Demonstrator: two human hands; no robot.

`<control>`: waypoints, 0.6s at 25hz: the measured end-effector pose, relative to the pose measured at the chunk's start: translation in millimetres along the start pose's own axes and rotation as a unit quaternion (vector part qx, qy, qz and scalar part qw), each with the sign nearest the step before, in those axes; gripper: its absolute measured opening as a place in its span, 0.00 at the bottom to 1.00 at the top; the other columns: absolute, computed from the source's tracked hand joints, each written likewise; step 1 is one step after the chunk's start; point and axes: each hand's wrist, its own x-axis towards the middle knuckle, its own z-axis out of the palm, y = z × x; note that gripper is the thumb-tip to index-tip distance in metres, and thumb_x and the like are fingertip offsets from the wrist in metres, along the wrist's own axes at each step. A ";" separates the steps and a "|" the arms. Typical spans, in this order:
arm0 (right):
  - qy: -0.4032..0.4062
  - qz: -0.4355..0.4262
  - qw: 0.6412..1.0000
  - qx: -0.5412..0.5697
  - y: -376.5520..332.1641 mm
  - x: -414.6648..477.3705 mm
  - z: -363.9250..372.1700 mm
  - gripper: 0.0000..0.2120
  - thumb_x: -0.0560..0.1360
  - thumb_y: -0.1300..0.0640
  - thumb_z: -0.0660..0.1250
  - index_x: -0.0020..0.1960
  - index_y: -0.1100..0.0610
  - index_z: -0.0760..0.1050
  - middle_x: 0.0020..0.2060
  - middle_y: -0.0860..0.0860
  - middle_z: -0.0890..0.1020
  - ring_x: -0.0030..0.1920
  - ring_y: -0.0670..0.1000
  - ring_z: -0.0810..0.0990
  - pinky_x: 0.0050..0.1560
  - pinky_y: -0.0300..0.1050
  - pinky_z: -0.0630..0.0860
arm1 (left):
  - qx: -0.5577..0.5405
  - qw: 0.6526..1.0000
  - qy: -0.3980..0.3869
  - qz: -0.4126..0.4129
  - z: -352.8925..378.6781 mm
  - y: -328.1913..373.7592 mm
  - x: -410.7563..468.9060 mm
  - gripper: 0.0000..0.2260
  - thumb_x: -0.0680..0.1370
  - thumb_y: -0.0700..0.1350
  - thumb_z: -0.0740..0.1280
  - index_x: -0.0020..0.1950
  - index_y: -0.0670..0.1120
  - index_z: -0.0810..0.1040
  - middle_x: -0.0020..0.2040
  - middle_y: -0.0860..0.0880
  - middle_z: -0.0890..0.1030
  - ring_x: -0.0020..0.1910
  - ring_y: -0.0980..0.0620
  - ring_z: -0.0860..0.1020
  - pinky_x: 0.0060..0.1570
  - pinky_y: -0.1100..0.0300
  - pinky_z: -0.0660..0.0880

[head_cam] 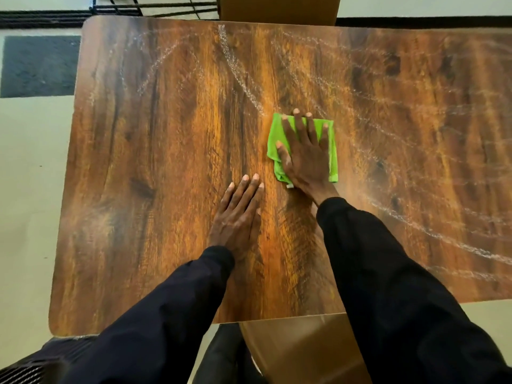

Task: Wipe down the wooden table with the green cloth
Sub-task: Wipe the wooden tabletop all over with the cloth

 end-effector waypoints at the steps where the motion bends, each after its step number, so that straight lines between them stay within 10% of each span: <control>1: -0.002 -0.021 1.000 -0.001 -2.9 -14.9 1.3 0.32 0.89 0.41 0.51 0.90 0.50 0.50 0.90 0.54 0.48 0.89 0.59 0.45 0.86 0.70 0.45 | 0.000 1.000 0.003 0.001 -0.3 -0.5 1.6 0.24 0.86 0.42 0.62 0.83 0.41 0.66 0.84 0.43 0.63 0.84 0.43 0.60 0.82 0.40 0.62; 8: -0.019 0.017 1.000 -0.007 18.0 -208.1 18.4 0.33 0.88 0.41 0.53 0.89 0.51 0.54 0.89 0.54 0.50 0.89 0.60 0.48 0.86 0.72 0.48 | -0.031 0.999 0.019 0.001 -1.1 -0.2 3.1 0.24 0.84 0.39 0.65 0.81 0.39 0.68 0.83 0.41 0.66 0.83 0.41 0.63 0.80 0.38 0.64; 15: -0.013 0.066 0.998 -0.012 -15.4 -152.7 12.9 0.33 0.87 0.40 0.46 0.90 0.50 0.51 0.89 0.56 0.48 0.89 0.61 0.45 0.85 0.71 0.45 | -0.115 0.993 -0.007 -0.007 -8.9 -1.3 -3.6 0.21 0.86 0.37 0.60 0.81 0.38 0.68 0.82 0.40 0.68 0.83 0.41 0.63 0.82 0.38 0.60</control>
